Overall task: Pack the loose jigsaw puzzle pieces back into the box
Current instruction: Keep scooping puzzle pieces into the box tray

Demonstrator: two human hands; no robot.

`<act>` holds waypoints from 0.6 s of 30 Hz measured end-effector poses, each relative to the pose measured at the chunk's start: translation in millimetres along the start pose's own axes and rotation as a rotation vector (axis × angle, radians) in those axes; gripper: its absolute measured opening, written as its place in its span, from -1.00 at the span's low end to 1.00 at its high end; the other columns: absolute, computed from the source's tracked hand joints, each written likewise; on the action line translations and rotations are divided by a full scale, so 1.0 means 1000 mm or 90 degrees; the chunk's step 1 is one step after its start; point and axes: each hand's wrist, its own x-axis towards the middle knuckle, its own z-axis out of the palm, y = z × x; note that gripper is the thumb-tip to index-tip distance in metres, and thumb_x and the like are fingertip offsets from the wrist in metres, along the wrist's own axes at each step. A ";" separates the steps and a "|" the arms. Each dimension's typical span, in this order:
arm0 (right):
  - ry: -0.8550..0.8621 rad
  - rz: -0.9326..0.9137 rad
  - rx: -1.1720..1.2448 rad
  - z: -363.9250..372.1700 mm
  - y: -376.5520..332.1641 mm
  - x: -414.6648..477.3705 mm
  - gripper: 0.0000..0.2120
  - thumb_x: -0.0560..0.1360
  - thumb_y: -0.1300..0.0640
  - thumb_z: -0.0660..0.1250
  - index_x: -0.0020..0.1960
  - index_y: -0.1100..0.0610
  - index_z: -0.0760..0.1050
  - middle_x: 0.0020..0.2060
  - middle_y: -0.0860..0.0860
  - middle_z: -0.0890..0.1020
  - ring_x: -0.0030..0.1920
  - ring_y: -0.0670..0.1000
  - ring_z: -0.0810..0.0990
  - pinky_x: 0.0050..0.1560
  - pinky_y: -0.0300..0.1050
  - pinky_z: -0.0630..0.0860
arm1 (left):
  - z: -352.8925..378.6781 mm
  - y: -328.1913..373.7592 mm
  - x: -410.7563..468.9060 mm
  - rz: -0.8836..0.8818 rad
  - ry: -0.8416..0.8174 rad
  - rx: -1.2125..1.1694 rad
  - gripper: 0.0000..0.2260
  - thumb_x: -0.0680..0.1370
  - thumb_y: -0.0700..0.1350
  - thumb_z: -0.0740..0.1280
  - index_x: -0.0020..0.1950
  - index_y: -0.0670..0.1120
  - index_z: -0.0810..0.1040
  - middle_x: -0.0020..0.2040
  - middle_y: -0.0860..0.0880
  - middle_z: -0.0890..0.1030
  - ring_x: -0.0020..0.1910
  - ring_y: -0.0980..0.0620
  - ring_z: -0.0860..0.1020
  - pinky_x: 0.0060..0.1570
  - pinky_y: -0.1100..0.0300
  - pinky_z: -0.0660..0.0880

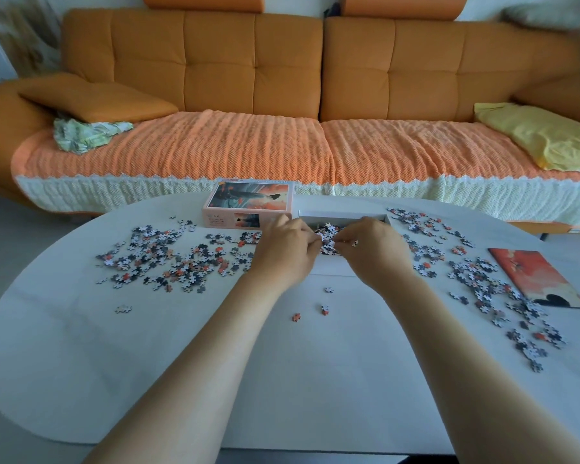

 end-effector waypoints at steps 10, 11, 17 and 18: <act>-0.240 -0.123 0.042 -0.015 -0.002 -0.025 -0.87 0.46 0.01 0.43 -0.01 -0.15 0.65 -0.17 -0.21 0.66 -0.19 -0.20 0.54 -0.16 -0.25 0.47 | -0.028 -0.001 -0.033 0.028 -0.024 -0.107 -0.89 0.53 -0.14 0.33 0.00 0.02 0.59 -0.10 0.13 0.50 -0.18 0.16 0.44 -0.24 0.22 0.35; -0.264 -0.118 0.011 -0.013 -0.001 -0.027 -0.85 0.47 -0.01 0.41 0.02 -0.16 0.64 -0.13 -0.20 0.66 -0.14 -0.16 0.55 -0.15 -0.25 0.45 | -0.031 -0.002 -0.039 0.014 -0.077 -0.118 -0.90 0.52 -0.12 0.32 -0.02 0.05 0.58 -0.13 0.16 0.50 -0.22 0.20 0.44 -0.25 0.22 0.35; -0.293 -0.093 -0.030 -0.003 0.001 -0.033 -0.88 0.46 0.06 0.38 -0.07 -0.12 0.67 -0.15 -0.14 0.67 -0.13 -0.06 0.60 -0.13 -0.17 0.54 | -0.038 -0.012 -0.067 -0.040 -0.307 -0.122 -0.77 0.41 0.13 0.46 0.05 0.18 0.66 -0.06 0.19 0.52 -0.11 0.26 0.47 -0.11 0.29 0.42; -0.287 -0.091 -0.014 -0.004 0.001 -0.034 -0.89 0.45 0.09 0.40 -0.11 -0.10 0.67 -0.17 -0.14 0.67 -0.18 -0.08 0.59 -0.16 -0.17 0.54 | -0.038 -0.012 -0.070 -0.042 -0.301 -0.126 -0.77 0.40 0.14 0.47 0.05 0.19 0.66 -0.06 0.19 0.52 -0.11 0.25 0.47 -0.10 0.28 0.42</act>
